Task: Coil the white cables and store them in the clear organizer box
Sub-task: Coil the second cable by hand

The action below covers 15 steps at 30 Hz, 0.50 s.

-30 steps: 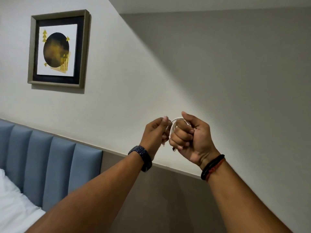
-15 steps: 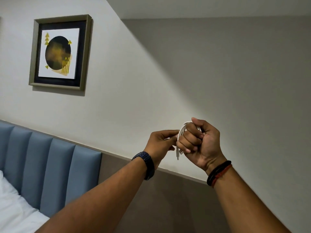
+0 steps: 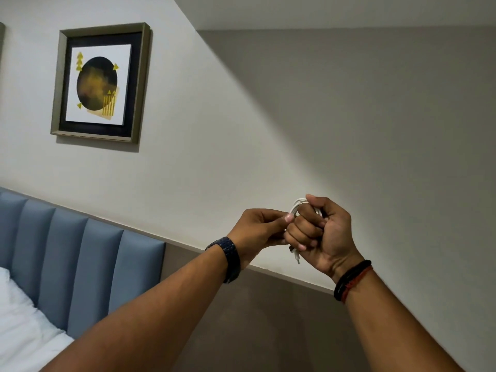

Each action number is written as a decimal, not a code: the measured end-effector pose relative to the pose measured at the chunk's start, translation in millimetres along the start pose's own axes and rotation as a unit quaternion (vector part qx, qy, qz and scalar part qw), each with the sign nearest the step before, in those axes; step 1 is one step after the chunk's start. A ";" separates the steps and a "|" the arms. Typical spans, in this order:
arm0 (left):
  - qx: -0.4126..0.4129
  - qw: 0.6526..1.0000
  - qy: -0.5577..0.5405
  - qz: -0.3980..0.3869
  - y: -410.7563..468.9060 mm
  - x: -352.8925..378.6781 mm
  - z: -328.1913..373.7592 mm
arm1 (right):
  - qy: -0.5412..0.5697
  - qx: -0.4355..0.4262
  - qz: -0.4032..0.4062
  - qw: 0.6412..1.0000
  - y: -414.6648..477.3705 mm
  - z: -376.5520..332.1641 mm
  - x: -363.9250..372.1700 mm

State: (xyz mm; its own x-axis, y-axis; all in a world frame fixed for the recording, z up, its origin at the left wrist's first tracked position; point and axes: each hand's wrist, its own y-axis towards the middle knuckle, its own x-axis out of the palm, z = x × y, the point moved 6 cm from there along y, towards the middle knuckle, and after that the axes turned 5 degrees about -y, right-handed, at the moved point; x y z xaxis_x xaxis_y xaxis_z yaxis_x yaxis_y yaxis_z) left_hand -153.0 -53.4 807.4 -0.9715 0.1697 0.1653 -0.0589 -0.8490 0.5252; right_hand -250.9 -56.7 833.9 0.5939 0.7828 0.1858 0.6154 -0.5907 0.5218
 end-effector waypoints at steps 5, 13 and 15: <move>0.019 0.998 0.061 0.015 3.5 -1.9 1.8 | -0.008 0.018 0.000 1.000 1.6 3.7 -0.2; 0.033 0.982 0.156 0.097 10.3 -15.7 2.1 | -0.109 0.062 0.088 0.988 -4.5 4.3 -14.8; 0.037 0.975 0.186 0.112 11.3 -19.3 4.7 | -0.145 0.067 0.124 0.979 -9.5 3.7 -22.9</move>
State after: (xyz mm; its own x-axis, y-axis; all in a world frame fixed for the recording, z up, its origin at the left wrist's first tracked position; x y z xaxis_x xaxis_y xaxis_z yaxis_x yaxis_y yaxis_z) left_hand -133.9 -63.9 814.2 -0.9750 -0.2211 -0.0238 0.1682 -0.8031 0.5716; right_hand -268.4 -69.8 821.6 0.8437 0.5354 0.0393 0.4849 -0.7913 0.3724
